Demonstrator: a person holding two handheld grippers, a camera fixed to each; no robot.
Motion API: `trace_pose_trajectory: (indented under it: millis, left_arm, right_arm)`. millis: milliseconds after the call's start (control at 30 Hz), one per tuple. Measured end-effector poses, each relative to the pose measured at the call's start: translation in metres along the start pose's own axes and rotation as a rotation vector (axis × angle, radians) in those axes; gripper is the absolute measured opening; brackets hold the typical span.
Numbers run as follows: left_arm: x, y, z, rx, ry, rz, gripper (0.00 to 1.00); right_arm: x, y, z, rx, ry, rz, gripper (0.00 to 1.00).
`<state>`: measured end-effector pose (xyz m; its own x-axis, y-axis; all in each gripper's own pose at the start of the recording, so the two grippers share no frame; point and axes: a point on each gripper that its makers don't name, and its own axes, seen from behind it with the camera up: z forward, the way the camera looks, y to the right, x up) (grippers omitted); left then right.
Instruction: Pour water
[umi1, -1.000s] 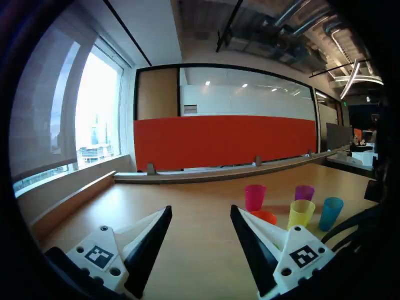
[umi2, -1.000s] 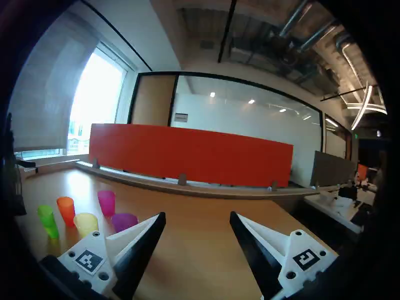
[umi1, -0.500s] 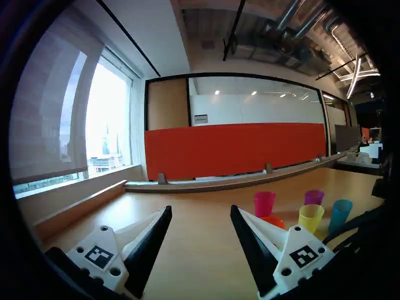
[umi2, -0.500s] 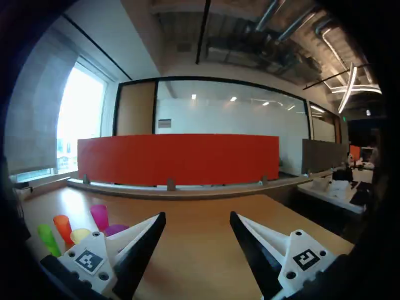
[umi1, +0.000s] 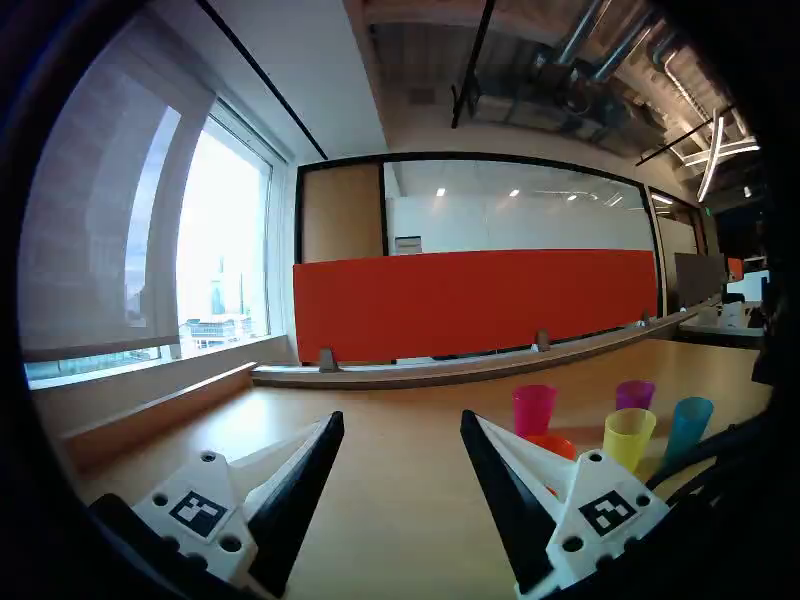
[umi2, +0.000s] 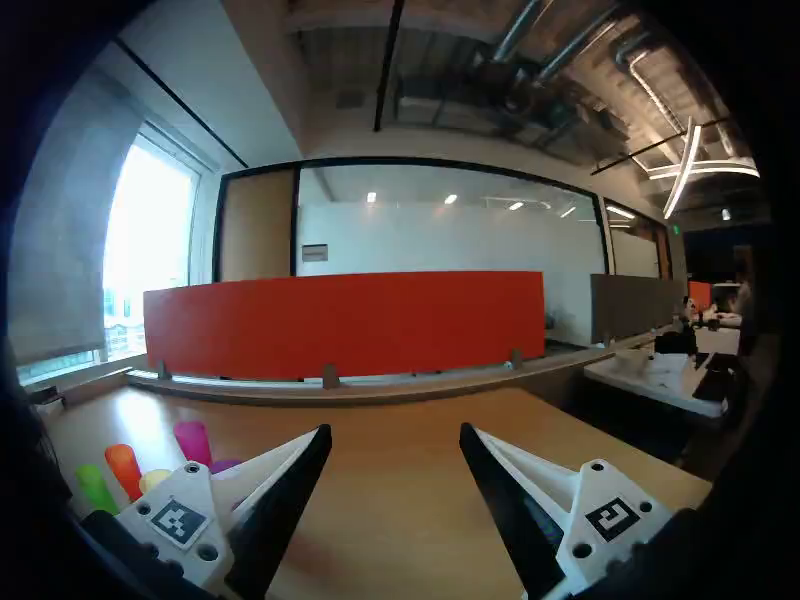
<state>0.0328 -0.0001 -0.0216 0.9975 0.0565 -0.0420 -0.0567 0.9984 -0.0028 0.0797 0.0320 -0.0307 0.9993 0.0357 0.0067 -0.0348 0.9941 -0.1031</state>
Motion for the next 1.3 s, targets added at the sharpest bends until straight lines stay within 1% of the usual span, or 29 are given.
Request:
trace_pose_trajectory:
  millis: [167,467,767,967,1300]
  left_arm:
    - [-0.004,0.002,0.003,0.007,0.002,-0.007,0.86]
    - [-0.010,0.001,0.009,0.014,0.013,-0.030,0.86]
    - [-0.016,0.007,0.012,-0.003,0.013,-0.051,0.86]
    - [-0.019,0.009,0.014,-0.012,0.007,-0.053,0.86]
    - [-0.026,0.006,0.016,-0.009,-0.012,-0.059,0.86]
  right_arm:
    - [-0.003,-0.004,0.000,0.004,0.000,-0.015,1.00]
    - [-0.004,-0.003,-0.001,0.003,0.001,-0.021,0.99]
    - [-0.002,-0.002,-0.003,0.002,0.011,-0.031,0.99]
    - [0.001,-0.004,-0.004,0.005,0.012,-0.035,0.99]
    - [0.001,-0.001,-0.005,0.000,0.012,-0.031,0.99]
